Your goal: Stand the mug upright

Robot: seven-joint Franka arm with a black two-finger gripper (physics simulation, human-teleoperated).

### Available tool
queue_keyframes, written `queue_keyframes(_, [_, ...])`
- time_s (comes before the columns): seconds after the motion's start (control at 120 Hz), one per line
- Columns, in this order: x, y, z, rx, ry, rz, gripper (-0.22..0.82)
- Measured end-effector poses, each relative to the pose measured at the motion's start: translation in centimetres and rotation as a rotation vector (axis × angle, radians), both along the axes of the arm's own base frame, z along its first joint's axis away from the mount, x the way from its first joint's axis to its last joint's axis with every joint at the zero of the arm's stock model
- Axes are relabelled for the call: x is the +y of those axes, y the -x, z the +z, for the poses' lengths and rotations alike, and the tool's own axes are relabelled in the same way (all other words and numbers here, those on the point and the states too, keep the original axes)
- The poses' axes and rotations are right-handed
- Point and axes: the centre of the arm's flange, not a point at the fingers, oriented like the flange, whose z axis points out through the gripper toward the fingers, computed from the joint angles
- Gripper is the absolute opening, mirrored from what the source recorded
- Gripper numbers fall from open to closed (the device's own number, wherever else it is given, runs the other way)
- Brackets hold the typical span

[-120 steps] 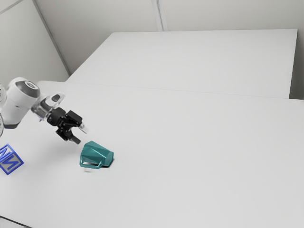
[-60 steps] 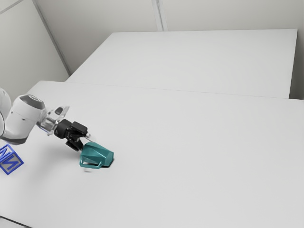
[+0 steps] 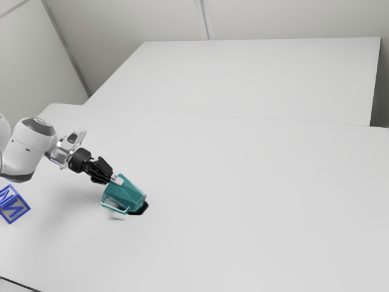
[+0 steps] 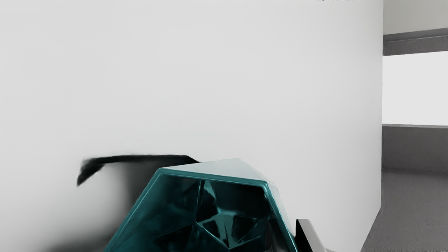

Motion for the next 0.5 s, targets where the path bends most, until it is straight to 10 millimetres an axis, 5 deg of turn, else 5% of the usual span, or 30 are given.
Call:
queue_keyframes(0.242, [-1.0, -0.3, 4.5, -0.090, -0.023, -0.041, -0.17])
queue_keyframes(0.5, [-9.5, -4.2, 11.1, -0.145, -0.386, -0.338, -0.18])
